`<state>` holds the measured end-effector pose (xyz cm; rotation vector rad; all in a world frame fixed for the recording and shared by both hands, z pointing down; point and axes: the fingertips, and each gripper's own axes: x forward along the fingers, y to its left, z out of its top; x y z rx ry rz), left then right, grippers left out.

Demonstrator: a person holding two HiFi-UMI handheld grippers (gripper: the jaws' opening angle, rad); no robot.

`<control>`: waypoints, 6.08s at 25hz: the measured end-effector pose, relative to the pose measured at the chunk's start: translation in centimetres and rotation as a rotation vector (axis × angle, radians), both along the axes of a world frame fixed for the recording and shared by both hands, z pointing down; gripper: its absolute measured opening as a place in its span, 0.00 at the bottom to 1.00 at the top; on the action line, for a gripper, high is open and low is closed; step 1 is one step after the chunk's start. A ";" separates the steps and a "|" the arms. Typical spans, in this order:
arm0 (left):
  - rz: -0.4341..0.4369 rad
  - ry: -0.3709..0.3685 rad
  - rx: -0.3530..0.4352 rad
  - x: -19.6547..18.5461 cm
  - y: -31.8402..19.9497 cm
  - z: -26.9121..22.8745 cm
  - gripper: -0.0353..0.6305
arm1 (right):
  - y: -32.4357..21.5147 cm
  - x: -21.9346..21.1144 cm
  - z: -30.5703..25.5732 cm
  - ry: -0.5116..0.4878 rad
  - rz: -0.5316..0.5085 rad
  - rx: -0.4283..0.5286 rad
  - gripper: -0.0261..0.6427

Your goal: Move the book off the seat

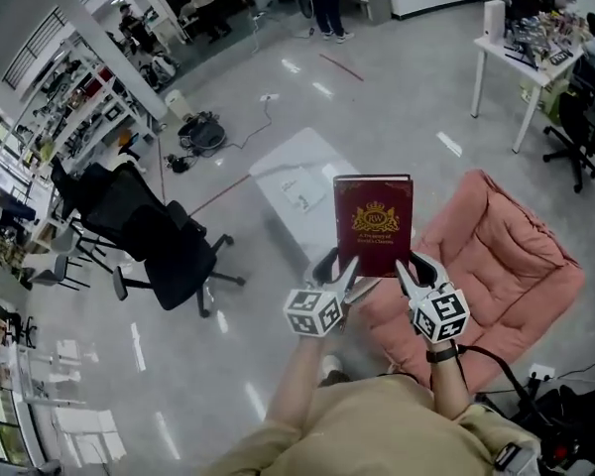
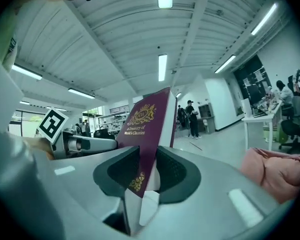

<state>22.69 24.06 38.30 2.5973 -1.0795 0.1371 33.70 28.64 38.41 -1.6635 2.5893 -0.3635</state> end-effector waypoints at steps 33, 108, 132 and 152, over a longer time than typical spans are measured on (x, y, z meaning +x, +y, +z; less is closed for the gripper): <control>-0.344 0.118 -0.034 -37.2 -22.8 5.7 0.35 | -27.6 -36.7 3.2 0.198 -0.316 -0.004 0.20; -0.142 -0.076 -0.754 -32.1 -70.1 55.9 0.17 | -80.1 -27.2 54.0 0.339 -0.150 -0.724 0.27; -0.581 -0.083 0.067 -44.3 -49.3 2.0 0.05 | -57.1 -46.3 2.2 0.028 -0.530 -0.028 0.05; -0.860 -0.099 0.274 -53.7 -32.8 -8.3 0.05 | -42.1 -56.5 -8.6 0.031 -0.707 0.184 0.05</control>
